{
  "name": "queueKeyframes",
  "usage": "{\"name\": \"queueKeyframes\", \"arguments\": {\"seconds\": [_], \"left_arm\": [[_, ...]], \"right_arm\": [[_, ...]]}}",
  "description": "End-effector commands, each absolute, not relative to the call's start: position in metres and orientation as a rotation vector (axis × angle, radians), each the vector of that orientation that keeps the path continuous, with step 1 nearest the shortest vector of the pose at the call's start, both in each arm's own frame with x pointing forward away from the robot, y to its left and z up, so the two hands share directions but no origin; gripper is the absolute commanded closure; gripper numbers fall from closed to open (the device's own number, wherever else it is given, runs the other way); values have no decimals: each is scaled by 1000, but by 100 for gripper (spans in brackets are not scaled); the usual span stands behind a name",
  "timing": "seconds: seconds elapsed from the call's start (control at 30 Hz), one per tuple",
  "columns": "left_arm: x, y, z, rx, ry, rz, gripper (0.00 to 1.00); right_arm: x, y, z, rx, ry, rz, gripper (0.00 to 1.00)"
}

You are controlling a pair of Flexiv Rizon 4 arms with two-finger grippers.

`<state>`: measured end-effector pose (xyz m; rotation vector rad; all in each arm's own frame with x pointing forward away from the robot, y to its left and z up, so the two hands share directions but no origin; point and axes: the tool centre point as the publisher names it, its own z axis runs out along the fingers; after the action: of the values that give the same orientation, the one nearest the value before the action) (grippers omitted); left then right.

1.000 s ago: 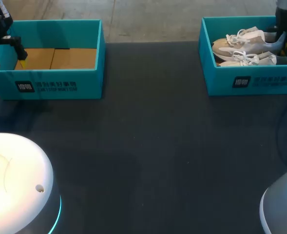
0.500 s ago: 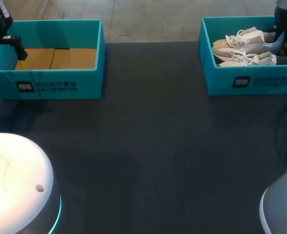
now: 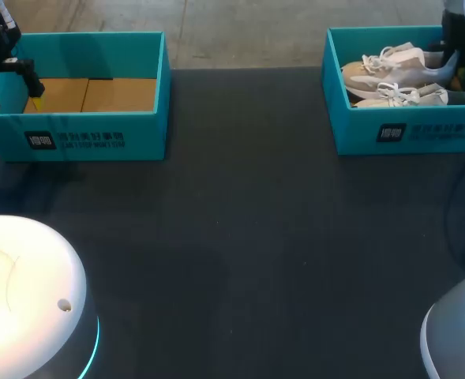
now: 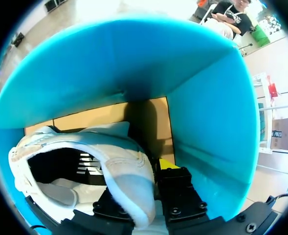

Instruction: Take the shoe out of the shoebox, open the shoe tongue, remove and reinsert the insole, then place the shoe into the shoebox

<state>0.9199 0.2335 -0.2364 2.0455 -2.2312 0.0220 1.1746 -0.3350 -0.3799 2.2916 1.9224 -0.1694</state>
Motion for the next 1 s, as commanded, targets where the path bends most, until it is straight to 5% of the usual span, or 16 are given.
{"name": "queueKeyframes", "arguments": {"seconds": [0.03, 0.17, 0.93, 1.0], "left_arm": [[920, 234, -236, 2046, -2232, 18, 0], [920, 234, -236, 2046, -2232, 18, 0], [920, 234, -236, 2046, -2232, 18, 0], [920, 234, -236, 2046, -2232, 18, 0]], "right_arm": [[1174, -334, -380, 2297, 1918, -176, 89], [1173, -333, -379, 2299, 1914, -178, 70], [1162, -321, -343, 2300, 1875, -143, 51], [1160, -319, -335, 2302, 1868, -135, 39]]}}
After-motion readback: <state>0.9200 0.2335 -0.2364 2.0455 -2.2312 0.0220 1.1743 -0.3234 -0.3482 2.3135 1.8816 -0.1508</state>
